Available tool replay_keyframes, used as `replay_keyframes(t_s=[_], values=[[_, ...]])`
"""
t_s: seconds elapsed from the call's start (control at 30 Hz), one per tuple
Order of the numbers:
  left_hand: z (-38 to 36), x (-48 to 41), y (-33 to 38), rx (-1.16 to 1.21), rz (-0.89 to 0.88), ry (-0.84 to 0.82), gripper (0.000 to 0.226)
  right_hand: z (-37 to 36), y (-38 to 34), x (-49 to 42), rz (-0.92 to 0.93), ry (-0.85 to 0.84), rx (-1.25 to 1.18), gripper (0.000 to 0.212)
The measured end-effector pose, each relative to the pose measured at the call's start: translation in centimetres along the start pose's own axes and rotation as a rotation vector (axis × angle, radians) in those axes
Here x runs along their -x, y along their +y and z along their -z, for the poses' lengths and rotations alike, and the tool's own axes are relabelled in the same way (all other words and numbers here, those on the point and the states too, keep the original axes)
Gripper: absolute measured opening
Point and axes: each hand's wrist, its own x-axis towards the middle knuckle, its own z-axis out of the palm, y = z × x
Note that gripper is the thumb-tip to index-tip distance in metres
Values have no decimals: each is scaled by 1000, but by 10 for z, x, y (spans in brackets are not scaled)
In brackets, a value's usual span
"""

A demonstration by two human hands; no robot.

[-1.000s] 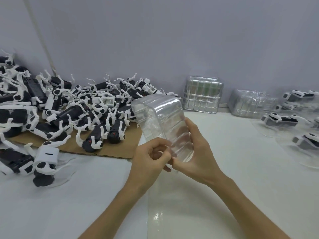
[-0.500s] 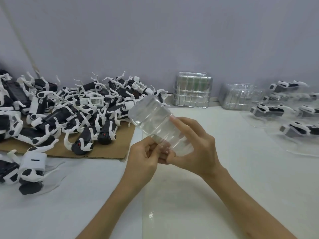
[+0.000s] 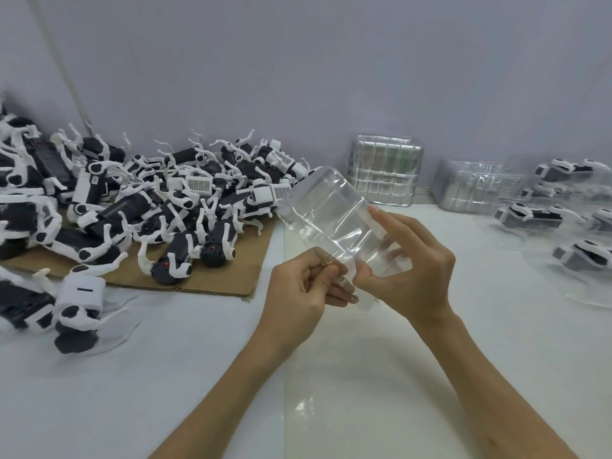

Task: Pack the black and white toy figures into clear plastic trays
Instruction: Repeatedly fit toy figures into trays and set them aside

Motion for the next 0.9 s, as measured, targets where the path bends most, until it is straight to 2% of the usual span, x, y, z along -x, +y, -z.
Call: replay_keyframes(t_s=[0.47,0.9], values=[[-5,-1,3,5,-34,-35,22,4,7,-6,-76,87,-19,54],[-6,-1,3,-24,-81,-48,24,11,26,-8,-277,154,-138,48]])
